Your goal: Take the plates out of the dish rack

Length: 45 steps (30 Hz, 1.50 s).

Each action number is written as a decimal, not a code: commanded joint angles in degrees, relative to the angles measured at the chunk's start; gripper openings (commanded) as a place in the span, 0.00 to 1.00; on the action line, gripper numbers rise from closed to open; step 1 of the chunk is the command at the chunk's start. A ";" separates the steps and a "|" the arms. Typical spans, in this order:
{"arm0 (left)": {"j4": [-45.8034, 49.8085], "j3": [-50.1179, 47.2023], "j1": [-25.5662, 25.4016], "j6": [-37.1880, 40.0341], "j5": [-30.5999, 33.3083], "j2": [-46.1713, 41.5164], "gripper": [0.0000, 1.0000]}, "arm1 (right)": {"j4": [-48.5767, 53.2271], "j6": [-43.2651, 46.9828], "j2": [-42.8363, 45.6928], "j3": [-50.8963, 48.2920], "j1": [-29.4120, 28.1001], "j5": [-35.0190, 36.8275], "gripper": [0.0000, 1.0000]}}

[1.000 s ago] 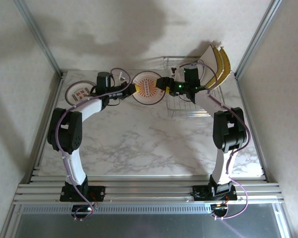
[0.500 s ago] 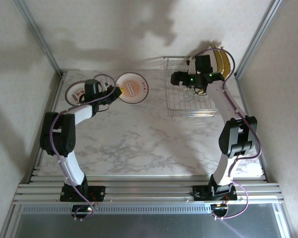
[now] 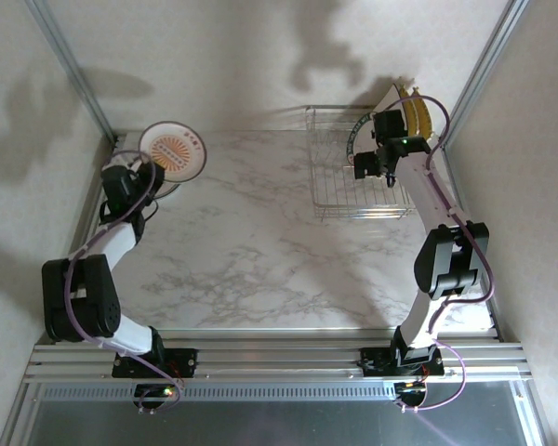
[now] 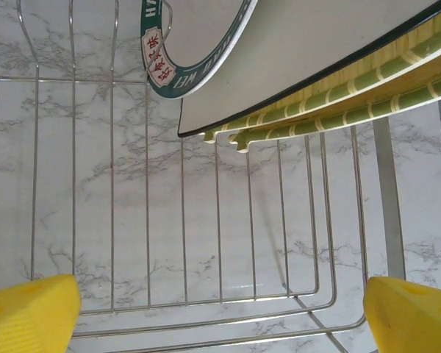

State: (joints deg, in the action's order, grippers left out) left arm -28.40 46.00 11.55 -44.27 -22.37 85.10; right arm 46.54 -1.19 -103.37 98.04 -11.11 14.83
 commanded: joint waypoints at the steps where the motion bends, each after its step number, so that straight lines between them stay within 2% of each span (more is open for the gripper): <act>1: -4.33 -2.95 3.28 -2.26 4.79 -2.48 0.00 | 0.00 0.75 0.89 -0.83 0.14 -0.46 0.99; 8: -10.61 -6.03 8.59 -6.00 2.41 1.61 0.00 | -0.33 0.75 0.98 -0.91 0.13 -2.12 0.99; 18: -16.12 -2.60 9.98 -9.64 -0.40 13.03 0.00 | 0.08 1.11 0.74 -1.12 0.14 -2.56 0.99; 23: -16.99 -0.68 10.07 -9.09 0.90 16.98 0.00 | -0.27 1.19 0.39 -1.04 0.15 -2.90 0.99; 35: -15.86 6.90 10.15 -9.78 0.03 26.07 0.00 | 1.09 1.47 -0.58 2.07 0.17 -3.71 0.99; 41: -11.58 10.02 9.90 -8.95 -0.31 27.80 0.00 | 0.91 1.30 -0.32 1.81 0.19 -5.64 0.99; 45: -8.78 10.30 9.81 -7.39 0.56 27.23 0.08 | 0.82 1.28 0.06 1.81 0.17 -6.12 0.99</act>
State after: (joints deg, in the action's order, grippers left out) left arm -38.02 54.35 21.21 -52.88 -21.61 112.88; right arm 47.00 -0.58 -103.50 98.63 -11.11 9.91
